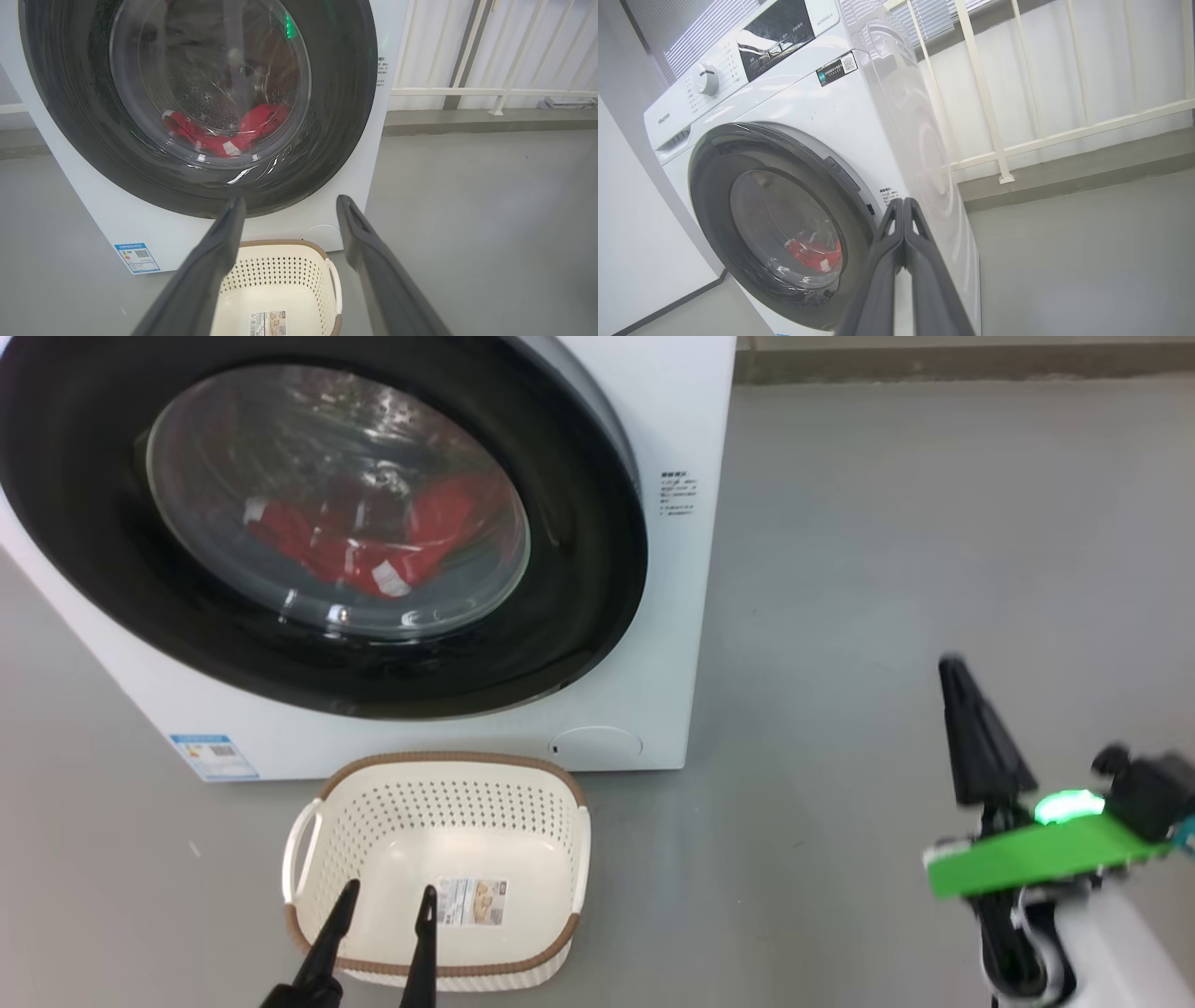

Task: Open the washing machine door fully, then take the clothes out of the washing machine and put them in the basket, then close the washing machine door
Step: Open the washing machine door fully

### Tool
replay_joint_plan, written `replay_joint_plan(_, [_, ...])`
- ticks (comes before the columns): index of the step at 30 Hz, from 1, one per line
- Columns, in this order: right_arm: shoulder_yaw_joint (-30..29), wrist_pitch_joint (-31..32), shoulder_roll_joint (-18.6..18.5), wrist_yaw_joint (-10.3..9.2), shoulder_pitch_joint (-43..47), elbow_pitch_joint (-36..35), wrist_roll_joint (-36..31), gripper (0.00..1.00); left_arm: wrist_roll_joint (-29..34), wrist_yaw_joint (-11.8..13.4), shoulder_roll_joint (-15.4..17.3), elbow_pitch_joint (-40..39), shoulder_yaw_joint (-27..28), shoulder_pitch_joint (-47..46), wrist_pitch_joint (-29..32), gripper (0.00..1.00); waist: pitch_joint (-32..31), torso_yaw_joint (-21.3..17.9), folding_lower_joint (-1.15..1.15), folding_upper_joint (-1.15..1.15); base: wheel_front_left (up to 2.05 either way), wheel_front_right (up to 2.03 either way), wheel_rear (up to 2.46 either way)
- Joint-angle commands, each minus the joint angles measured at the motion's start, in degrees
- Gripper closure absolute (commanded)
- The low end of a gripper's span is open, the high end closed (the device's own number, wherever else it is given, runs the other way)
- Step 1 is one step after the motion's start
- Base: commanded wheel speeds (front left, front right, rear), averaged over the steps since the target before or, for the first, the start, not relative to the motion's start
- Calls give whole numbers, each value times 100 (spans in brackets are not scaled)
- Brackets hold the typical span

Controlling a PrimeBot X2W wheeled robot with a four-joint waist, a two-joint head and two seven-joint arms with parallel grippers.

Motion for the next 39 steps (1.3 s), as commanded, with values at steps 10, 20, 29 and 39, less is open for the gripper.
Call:
replay_joint_plan(10, [514,-36,-602,2,-1596,177,741,100,-127,6,14,-246,-116,-593,-70,0,528,419,0,0,0,0,0])
replay_joint_plan(20, [1124,-36,-1057,2,-2686,718,1654,100,-267,79,14,-325,-339,-848,-70,0,938,684,0,0,0,0,0])
replay_joint_plan(29, [2030,358,-1496,2,-3725,1157,3062,100,-390,134,14,-358,-519,-1076,-70,0,1312,871,0,0,0,0,0])
replay_joint_plan(39, [2560,1242,-1738,2,-4568,1357,4484,100,-554,198,14,-381,-728,-1311,-70,0,1730,1068,0,0,0,0,0])
